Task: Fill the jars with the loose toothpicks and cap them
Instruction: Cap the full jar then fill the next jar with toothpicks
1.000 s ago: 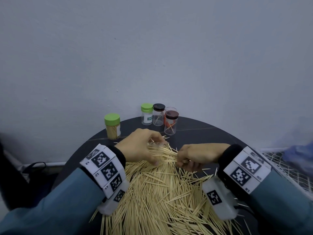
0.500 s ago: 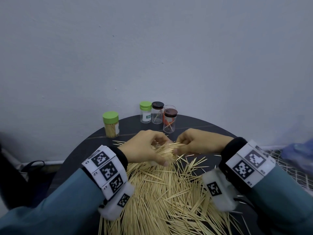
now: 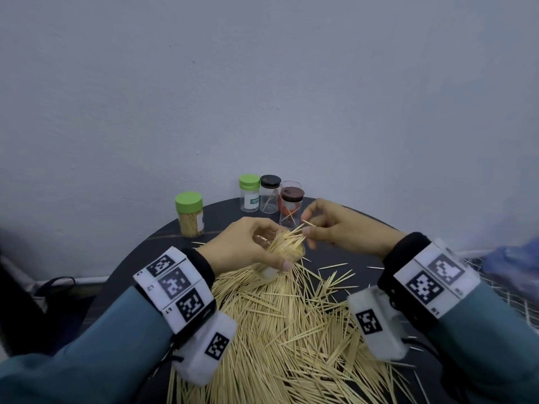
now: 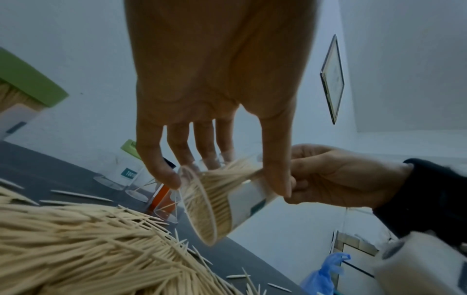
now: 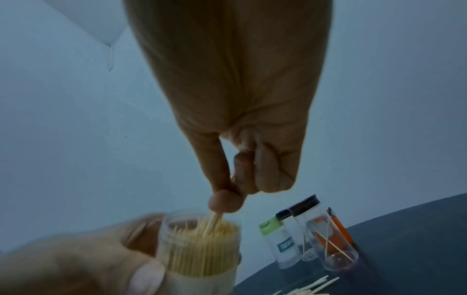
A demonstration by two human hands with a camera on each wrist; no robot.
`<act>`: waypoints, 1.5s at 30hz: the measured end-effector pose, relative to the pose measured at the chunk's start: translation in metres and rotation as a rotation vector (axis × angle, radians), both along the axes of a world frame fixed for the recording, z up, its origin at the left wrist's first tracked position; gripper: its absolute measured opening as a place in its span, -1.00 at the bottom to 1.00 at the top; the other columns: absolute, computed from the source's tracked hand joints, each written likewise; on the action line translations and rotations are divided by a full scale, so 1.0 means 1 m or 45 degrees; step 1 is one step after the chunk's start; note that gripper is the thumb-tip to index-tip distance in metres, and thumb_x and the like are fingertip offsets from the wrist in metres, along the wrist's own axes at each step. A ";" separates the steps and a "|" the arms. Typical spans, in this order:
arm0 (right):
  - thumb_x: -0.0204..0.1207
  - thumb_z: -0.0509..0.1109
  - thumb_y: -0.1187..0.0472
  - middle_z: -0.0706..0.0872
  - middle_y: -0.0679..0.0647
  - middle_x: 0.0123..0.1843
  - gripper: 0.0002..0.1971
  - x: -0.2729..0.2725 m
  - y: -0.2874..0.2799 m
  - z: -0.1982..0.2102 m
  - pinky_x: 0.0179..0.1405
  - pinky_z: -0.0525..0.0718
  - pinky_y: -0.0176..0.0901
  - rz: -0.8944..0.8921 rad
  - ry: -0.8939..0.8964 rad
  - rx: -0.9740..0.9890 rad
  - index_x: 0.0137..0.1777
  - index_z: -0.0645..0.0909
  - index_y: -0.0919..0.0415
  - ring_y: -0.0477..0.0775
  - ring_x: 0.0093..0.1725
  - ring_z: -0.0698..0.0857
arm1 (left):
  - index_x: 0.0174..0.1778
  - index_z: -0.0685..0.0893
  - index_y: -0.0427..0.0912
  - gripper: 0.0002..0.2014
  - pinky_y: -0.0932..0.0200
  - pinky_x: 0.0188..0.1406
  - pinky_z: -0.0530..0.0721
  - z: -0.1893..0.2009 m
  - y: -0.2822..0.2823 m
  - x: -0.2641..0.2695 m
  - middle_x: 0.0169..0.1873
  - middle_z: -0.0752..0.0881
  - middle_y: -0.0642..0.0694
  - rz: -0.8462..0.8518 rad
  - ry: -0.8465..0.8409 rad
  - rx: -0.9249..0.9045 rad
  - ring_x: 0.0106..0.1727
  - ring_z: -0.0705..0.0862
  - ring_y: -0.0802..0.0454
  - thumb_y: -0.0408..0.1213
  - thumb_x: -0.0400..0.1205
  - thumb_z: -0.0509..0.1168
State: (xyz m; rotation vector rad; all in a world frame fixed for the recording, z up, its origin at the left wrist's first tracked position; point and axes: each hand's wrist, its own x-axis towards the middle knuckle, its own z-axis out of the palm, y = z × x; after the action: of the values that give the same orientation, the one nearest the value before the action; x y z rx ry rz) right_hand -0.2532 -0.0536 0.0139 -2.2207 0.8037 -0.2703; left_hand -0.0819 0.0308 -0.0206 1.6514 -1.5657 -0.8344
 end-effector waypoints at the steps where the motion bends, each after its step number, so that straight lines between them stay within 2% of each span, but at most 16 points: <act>1: 0.64 0.24 0.25 0.64 -0.07 -0.37 -0.88 0.002 0.003 -0.001 -0.43 0.36 -0.45 0.017 -0.003 -0.020 0.10 0.36 0.19 -0.22 -0.44 0.48 | 0.18 0.68 -0.01 -0.47 0.29 -0.03 0.58 0.000 0.001 -0.001 0.03 0.72 0.00 -0.012 0.027 0.001 0.03 0.69 0.09 -0.22 0.28 0.63; 3: 0.62 0.27 0.21 0.66 -0.06 -0.35 -0.85 0.006 0.007 -0.004 -0.33 0.42 -0.45 0.047 0.013 -0.085 0.09 0.36 0.18 -0.30 -0.43 0.54 | 0.14 0.70 -0.02 -0.50 0.27 -0.03 0.60 0.000 0.001 -0.003 0.04 0.72 -0.03 -0.032 0.034 0.005 0.03 0.70 0.09 -0.23 0.29 0.63; 7: 0.62 0.25 0.03 0.62 -0.02 -0.32 -0.77 0.007 0.010 -0.003 -0.21 0.48 -0.23 -0.031 -0.012 -0.120 0.12 0.38 0.15 -0.13 -0.32 0.55 | 0.15 0.69 -0.02 -0.49 0.24 -0.01 0.59 0.000 0.001 -0.004 0.04 0.72 -0.05 -0.036 0.047 0.012 0.01 0.67 0.11 -0.21 0.28 0.64; 10: 0.68 0.07 0.23 0.57 -0.01 -0.34 -0.90 0.002 0.004 0.003 -0.26 0.45 -0.32 -0.142 -0.093 -0.071 0.11 0.39 0.16 -0.11 -0.35 0.50 | 0.15 0.70 -0.05 -0.50 0.29 -0.05 0.55 0.001 0.001 -0.003 -0.11 0.73 0.08 -0.007 0.138 0.002 -0.07 0.67 0.18 -0.28 0.29 0.63; 11: 0.68 0.02 0.33 0.56 0.00 -0.35 -0.85 -0.001 0.002 0.005 -0.33 0.43 -0.37 -0.140 -0.099 -0.078 0.11 0.40 0.18 -0.13 -0.37 0.48 | 0.14 0.70 -0.06 -0.52 0.31 -0.06 0.53 0.002 0.002 -0.003 -0.17 0.71 0.13 0.010 0.172 -0.004 -0.11 0.66 0.21 -0.31 0.30 0.62; 14: 0.67 -0.05 0.45 0.55 -0.03 -0.36 -0.75 -0.003 -0.003 0.006 -0.40 0.39 -0.46 -0.105 -0.114 -0.147 0.12 0.43 0.23 -0.26 -0.45 0.46 | 0.12 0.70 -0.08 -0.54 0.18 0.14 0.60 0.002 0.001 -0.002 -0.05 0.76 0.02 0.050 0.240 -0.014 0.03 0.70 0.09 -0.32 0.31 0.61; 17: 0.70 -0.02 0.43 0.54 0.02 -0.35 -0.79 0.003 -0.004 0.004 -0.43 0.44 -0.58 -0.172 -0.447 -0.094 0.10 0.44 0.28 -0.35 -0.53 0.50 | 0.12 0.67 -0.08 -0.57 0.08 0.19 0.63 0.004 0.002 -0.004 0.08 0.75 -0.11 0.061 0.290 0.011 0.14 0.71 0.00 -0.32 0.34 0.58; 21: 0.69 0.05 0.42 0.59 0.06 -0.33 -0.82 0.007 -0.001 0.002 -0.32 0.59 -0.47 -0.093 -0.862 0.120 0.13 0.47 0.29 -0.26 -0.48 0.57 | 0.11 0.63 -0.02 -0.62 0.02 0.10 0.70 0.004 0.003 -0.007 0.15 0.71 -0.17 0.032 0.363 0.015 0.09 0.71 0.02 -0.28 0.40 0.53; 25: 0.68 0.10 0.38 0.75 0.05 -0.23 -0.88 0.009 0.005 -0.002 -0.19 0.69 -0.32 -0.032 -1.065 0.277 0.09 0.44 0.22 -0.07 -0.21 0.78 | 0.17 0.51 0.21 -0.55 -0.03 0.13 0.68 0.006 0.004 -0.011 0.19 0.71 -0.14 -0.007 0.420 -0.043 0.22 0.69 -0.05 -0.24 0.44 0.48; 27: 0.67 0.11 0.35 0.80 0.01 -0.20 -0.92 0.011 0.007 -0.005 -0.14 0.71 -0.33 -0.063 -1.115 0.283 0.07 0.39 0.19 -0.04 -0.11 0.79 | 0.23 0.50 0.23 -0.52 0.04 0.06 0.71 0.006 0.004 -0.012 0.18 0.73 -0.12 -0.029 0.446 -0.073 0.19 0.71 -0.02 -0.25 0.46 0.47; 31: 0.65 0.18 0.36 0.81 0.03 -0.16 -0.86 0.014 0.009 -0.015 -0.06 0.65 -0.40 -0.097 -1.039 0.160 0.10 0.40 0.11 -0.06 -0.09 0.75 | 0.39 0.47 0.10 -0.42 0.12 -0.07 0.77 0.007 0.005 -0.012 0.10 0.76 -0.18 -0.030 0.497 -0.100 0.11 0.75 -0.02 -0.31 0.47 0.46; 35: 0.58 0.30 0.39 0.80 0.06 0.04 -0.90 0.016 0.008 -0.021 0.16 0.68 -0.04 -0.141 -0.929 -0.036 -0.02 0.58 0.20 -0.04 0.13 0.73 | 0.35 0.53 0.00 -0.49 0.17 -0.15 0.77 0.008 0.005 -0.010 0.09 0.77 -0.19 0.000 0.517 -0.109 0.07 0.77 0.00 -0.33 0.48 0.46; 38: 0.58 0.33 0.31 0.78 -0.07 0.09 -0.85 0.015 0.007 -0.020 0.26 0.64 0.02 -0.176 -0.847 -0.147 0.05 0.69 0.15 -0.12 0.19 0.68 | 0.32 0.55 -0.04 -0.53 0.12 -0.12 0.77 0.009 0.004 -0.009 0.10 0.76 -0.21 0.019 0.514 -0.108 0.10 0.76 -0.04 -0.35 0.49 0.46; 40: 0.59 0.32 0.25 0.77 -0.13 0.11 -0.80 0.013 0.007 -0.020 0.29 0.61 -0.05 -0.172 -0.758 -0.191 0.10 0.73 0.05 -0.17 0.20 0.67 | 0.31 0.56 -0.04 -0.53 0.08 -0.09 0.77 0.009 0.004 -0.009 0.09 0.77 -0.20 0.025 0.511 -0.109 0.09 0.76 -0.03 -0.35 0.49 0.46; 42: 0.60 0.31 0.22 0.74 -0.16 0.18 -0.78 0.012 0.008 -0.020 0.29 0.58 -0.24 -0.144 -0.645 -0.228 0.15 0.73 0.05 -0.25 0.23 0.64 | 0.31 0.57 -0.04 -0.53 0.03 -0.07 0.76 0.008 0.003 -0.008 0.07 0.78 -0.18 0.034 0.506 -0.113 0.07 0.77 -0.01 -0.35 0.49 0.46; 45: 0.61 0.29 0.16 0.67 -0.19 0.27 -0.76 0.013 0.009 -0.020 0.22 0.46 -0.56 -0.116 -0.570 -0.249 0.20 0.72 0.05 -0.36 0.29 0.56 | 0.31 0.57 -0.03 -0.53 0.12 -0.13 0.78 0.009 0.003 -0.005 0.02 0.80 -0.12 0.053 0.491 -0.133 0.03 0.78 0.06 -0.33 0.48 0.47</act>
State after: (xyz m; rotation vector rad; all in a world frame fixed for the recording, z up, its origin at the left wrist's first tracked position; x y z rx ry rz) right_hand -0.2406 -0.0446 -0.0060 -2.1808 0.6504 -0.8879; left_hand -0.0873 0.0337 -0.0120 1.3489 -1.2789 -0.9659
